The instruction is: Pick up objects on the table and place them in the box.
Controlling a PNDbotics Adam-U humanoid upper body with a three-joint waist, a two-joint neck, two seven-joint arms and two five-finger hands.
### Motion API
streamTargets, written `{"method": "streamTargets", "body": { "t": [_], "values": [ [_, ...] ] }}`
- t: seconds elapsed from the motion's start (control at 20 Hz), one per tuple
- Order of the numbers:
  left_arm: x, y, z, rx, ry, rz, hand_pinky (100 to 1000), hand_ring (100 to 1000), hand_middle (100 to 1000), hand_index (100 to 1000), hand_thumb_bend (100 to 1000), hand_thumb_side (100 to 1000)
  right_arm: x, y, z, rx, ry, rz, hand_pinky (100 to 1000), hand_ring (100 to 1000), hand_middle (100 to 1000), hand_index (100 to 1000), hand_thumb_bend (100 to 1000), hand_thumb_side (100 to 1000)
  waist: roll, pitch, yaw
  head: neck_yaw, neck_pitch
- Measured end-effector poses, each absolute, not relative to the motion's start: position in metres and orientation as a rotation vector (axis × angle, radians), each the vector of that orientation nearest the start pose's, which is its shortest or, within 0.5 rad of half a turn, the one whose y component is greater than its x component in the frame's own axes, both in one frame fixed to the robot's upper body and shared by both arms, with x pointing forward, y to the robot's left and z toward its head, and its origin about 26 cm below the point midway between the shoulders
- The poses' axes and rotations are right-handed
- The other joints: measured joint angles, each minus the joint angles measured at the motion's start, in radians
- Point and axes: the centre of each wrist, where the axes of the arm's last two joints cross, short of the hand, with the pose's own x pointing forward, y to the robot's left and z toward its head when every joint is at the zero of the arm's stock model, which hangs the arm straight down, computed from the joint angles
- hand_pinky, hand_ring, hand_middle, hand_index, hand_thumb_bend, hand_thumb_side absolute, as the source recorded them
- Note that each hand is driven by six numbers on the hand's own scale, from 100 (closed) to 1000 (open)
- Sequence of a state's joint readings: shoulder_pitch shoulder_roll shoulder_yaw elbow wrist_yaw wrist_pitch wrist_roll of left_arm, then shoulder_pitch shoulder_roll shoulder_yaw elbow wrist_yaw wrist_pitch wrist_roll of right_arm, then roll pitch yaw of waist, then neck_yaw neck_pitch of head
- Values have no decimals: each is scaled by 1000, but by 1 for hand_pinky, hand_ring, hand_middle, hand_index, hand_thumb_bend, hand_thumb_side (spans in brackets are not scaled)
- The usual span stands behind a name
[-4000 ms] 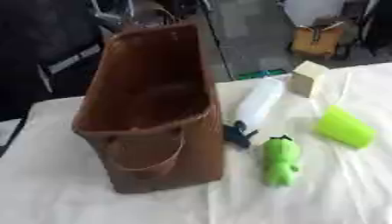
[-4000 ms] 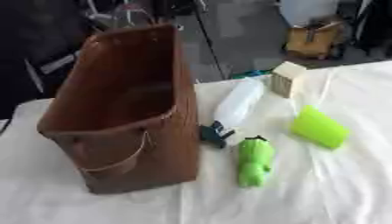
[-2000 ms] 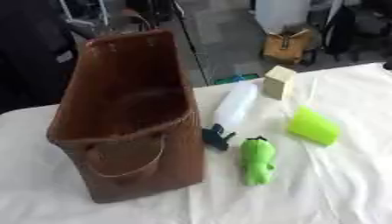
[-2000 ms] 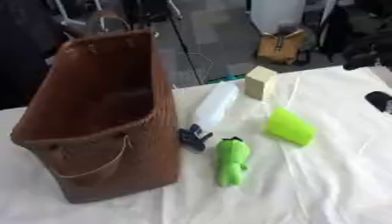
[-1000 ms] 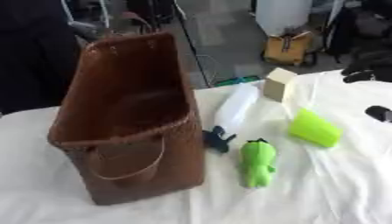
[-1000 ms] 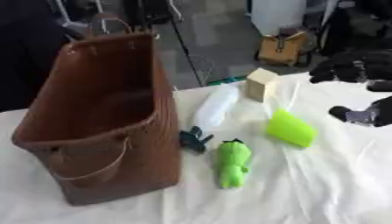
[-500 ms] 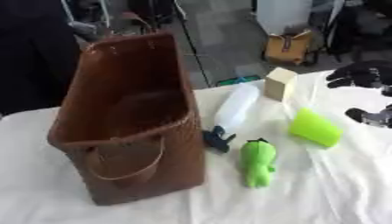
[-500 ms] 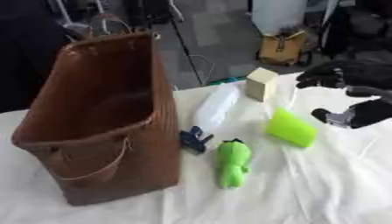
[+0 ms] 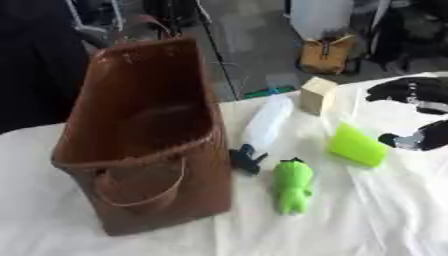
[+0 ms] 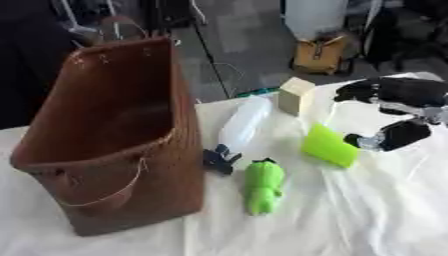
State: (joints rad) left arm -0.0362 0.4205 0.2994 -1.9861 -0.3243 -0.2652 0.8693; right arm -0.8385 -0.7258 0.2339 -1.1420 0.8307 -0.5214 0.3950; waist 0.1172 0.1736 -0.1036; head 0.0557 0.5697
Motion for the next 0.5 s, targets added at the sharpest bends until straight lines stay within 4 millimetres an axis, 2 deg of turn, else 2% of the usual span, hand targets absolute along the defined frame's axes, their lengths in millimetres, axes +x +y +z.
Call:
{"method": "streamTargets", "body": {
  "t": [0.3, 0.4, 0.5],
  "values": [
    [256, 370, 168, -1628, 3050, -575, 686, 719, 784, 724, 100, 778, 440, -340, 231, -982, -1408, 1842, 1000, 1000, 982, 1000, 379, 691, -7, -1, -12, 13, 1],
    [256, 370, 168, -1629, 3049, -578, 684, 718, 784, 724, 100, 784, 441, -337, 230, -966, -1396, 1825, 1000, 1000, 986, 1000, 423, 645, -10, -3, -14, 17, 2],
    [257, 370, 169, -1630, 3046, -583, 684, 718, 784, 724, 100, 787, 442, -334, 223, -922, -1370, 1813, 1000, 1000, 991, 1000, 440, 638, -15, -3, -21, 21, 2]
  ]
}}
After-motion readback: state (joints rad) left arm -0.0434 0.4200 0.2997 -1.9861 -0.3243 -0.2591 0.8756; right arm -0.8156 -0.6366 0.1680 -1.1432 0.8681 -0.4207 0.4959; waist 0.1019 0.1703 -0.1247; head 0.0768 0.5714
